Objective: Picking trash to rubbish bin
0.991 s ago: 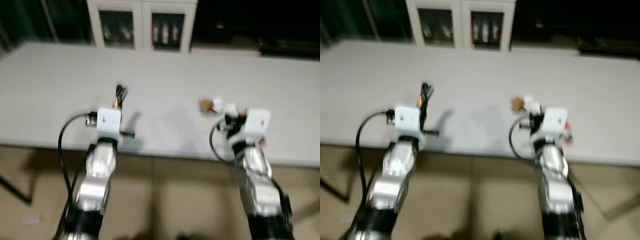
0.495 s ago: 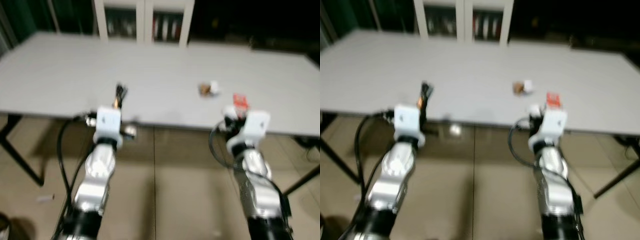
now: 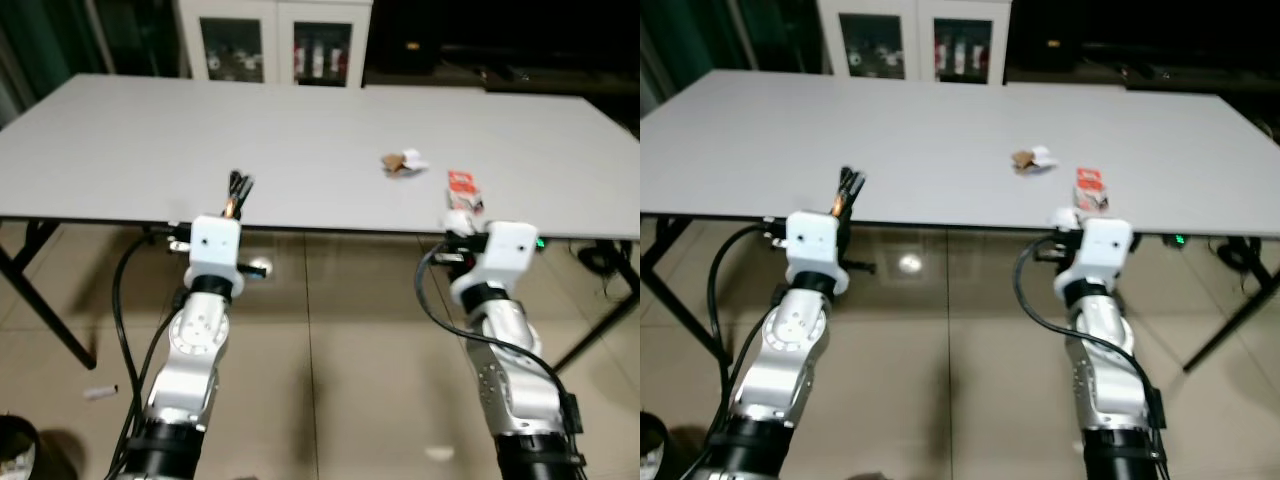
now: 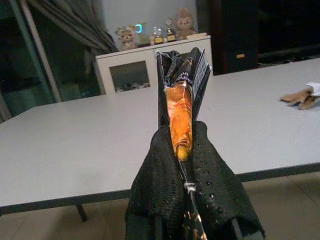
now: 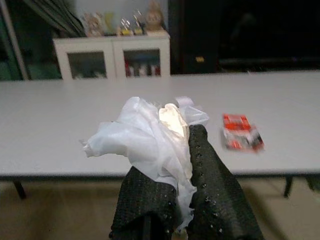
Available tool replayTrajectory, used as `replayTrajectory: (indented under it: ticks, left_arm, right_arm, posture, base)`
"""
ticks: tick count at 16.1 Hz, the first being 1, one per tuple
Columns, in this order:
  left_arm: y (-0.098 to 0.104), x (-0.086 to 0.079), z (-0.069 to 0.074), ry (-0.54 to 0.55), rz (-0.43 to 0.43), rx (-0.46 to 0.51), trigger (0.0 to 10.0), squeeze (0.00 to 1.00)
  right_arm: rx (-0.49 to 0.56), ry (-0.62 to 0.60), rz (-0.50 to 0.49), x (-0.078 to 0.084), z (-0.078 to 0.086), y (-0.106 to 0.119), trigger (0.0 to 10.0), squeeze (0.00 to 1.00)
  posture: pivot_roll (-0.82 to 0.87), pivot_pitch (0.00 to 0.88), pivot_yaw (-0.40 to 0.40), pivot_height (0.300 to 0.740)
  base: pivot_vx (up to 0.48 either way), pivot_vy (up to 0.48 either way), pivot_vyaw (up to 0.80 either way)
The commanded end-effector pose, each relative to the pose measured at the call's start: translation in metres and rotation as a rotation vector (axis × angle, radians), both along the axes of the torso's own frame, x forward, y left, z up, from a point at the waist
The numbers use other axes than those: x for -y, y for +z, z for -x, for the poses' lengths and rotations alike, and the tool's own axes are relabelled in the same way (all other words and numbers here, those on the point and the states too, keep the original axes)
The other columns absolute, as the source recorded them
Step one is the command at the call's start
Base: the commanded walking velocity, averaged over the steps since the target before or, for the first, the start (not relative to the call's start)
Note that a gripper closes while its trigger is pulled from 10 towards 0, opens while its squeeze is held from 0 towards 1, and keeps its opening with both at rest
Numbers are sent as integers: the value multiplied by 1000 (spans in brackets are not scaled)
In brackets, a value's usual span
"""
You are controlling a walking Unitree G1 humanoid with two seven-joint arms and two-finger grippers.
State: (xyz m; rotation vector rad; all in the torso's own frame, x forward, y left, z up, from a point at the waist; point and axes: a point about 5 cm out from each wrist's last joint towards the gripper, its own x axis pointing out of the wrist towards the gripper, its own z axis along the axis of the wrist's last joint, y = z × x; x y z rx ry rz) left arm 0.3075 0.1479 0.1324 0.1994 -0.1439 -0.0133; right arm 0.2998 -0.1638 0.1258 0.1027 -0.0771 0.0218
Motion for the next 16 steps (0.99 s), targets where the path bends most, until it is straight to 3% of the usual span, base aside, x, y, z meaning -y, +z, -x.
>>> replayTrajectory:
  ticks: [1, 7, 16]
  left_arm:
    - [4, 3, -1, -8, -9, 13, 10000, 0]
    - [4, 2, 0, -8, -8, 10, 10000, 0]
    - [3, 3, 0, -10, -5, 4, 10000, 0]
  right_arm:
    - [1, -3, -9, 1, -1, 2, 10000, 0]
    - [-3, -5, -10, 1, 1, 1, 10000, 0]
    - [-12, 1, -9, 0, 3, 0, 10000, 0]
  posture:
    - [-40, 35, -33, 740]
    - [-40, 43, -32, 740]
    - [-42, 49, -32, 740]
  base:
    - [0, 0, 0]
    - [0, 0, 0]
    - [-314, 0, 0]
